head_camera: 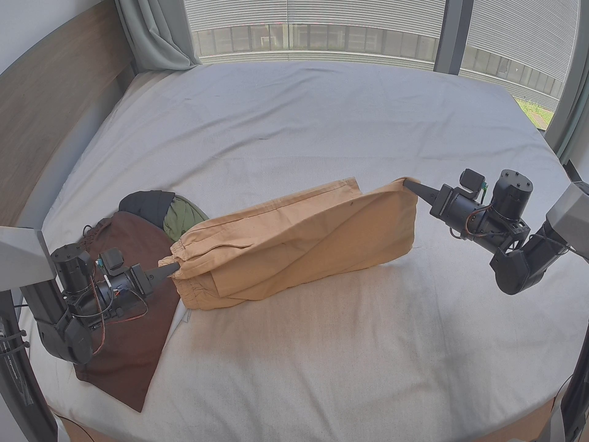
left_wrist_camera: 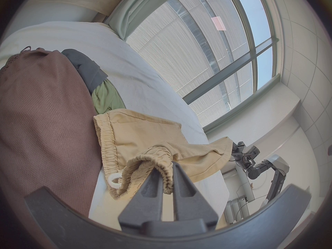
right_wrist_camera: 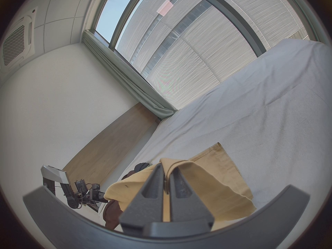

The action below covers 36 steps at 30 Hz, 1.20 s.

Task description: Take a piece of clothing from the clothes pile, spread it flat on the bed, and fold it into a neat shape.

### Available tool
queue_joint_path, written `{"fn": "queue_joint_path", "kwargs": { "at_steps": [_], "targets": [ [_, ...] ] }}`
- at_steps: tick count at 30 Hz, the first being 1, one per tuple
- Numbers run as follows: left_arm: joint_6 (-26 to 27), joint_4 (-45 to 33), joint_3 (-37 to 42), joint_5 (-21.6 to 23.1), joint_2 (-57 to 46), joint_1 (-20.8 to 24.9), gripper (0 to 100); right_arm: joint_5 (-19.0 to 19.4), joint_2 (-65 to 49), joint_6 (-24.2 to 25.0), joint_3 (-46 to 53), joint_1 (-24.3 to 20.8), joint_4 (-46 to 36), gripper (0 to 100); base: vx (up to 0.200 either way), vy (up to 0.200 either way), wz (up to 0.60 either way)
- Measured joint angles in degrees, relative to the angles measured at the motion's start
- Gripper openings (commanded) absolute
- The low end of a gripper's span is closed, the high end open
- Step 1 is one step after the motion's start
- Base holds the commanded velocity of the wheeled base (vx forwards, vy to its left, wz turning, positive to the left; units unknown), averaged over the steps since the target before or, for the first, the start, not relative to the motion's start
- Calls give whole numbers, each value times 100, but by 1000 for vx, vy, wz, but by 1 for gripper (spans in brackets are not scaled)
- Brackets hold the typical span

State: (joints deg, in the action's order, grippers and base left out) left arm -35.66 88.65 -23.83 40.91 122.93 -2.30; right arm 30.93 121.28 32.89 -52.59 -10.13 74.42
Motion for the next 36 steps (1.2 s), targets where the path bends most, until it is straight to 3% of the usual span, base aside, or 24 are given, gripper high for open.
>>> {"fn": "queue_joint_path", "kwargs": {
  "at_steps": [17, 36],
  "targets": [
    [-466, -9, -480, -446, 127, -15, 0, -22, 663, 0, -1869, -91, -1336, 0, 0, 0, 0],
    [-494, -7, -979, -840, 767, 44, 0, -143, 1662, -2, -3321, -262, -1933, 0, 0, 0, 0]
  ]
}}
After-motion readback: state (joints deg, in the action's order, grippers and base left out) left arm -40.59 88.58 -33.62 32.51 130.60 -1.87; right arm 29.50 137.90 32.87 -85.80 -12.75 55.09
